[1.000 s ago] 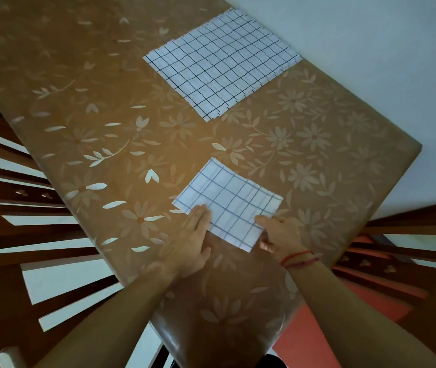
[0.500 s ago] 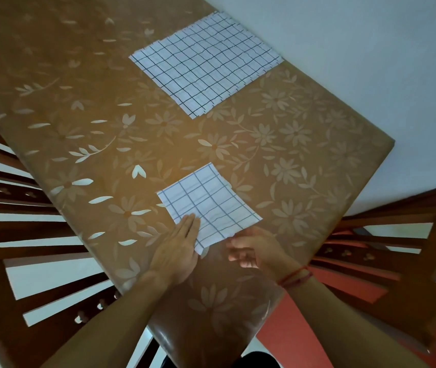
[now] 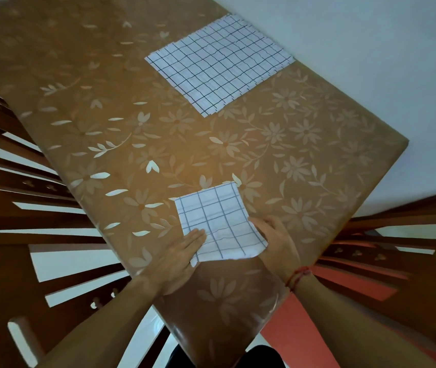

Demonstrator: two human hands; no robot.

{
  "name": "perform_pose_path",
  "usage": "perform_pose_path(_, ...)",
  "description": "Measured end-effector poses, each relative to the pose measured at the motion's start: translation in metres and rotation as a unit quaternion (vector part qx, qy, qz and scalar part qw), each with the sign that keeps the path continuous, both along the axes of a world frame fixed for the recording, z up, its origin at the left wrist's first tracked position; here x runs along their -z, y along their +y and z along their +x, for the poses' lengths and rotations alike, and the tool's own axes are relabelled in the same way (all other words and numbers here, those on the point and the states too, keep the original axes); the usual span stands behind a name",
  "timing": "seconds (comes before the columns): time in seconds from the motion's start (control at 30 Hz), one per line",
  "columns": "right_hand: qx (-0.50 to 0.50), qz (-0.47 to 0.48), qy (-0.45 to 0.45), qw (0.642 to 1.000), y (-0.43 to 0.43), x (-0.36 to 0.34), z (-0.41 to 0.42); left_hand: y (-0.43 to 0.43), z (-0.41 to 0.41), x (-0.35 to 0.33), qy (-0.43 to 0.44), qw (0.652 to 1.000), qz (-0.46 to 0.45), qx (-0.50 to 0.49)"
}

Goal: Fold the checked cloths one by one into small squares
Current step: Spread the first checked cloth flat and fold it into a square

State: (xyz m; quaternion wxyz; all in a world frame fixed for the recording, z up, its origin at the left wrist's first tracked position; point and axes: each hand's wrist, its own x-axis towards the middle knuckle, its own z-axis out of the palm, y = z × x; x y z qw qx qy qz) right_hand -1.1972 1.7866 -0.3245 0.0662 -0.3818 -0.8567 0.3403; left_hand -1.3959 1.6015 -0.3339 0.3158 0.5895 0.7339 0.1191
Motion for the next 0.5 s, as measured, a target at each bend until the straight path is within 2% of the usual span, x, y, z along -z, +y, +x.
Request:
perform_pose_path(0.13, -0.079, 0.065, 0.019, 0.995, 0.001, 0.010, -0.003, -0.015, -0.003, 0.016, 0.004, 1.000, 0.026, -0.013)
perform_pose_path(0.33, -0.080, 0.000, -0.014, 0.997, 0.003, 0.005, -0.001, -0.018, -0.009, 0.017, 0.055, 0.986, 0.129, -0.087)
perform_pose_path(0.5, -0.041, -0.028, -0.036, 0.998, 0.008, 0.002, -0.003, -0.012, -0.007, 0.013, 0.067, 0.981, 0.125, -0.135)
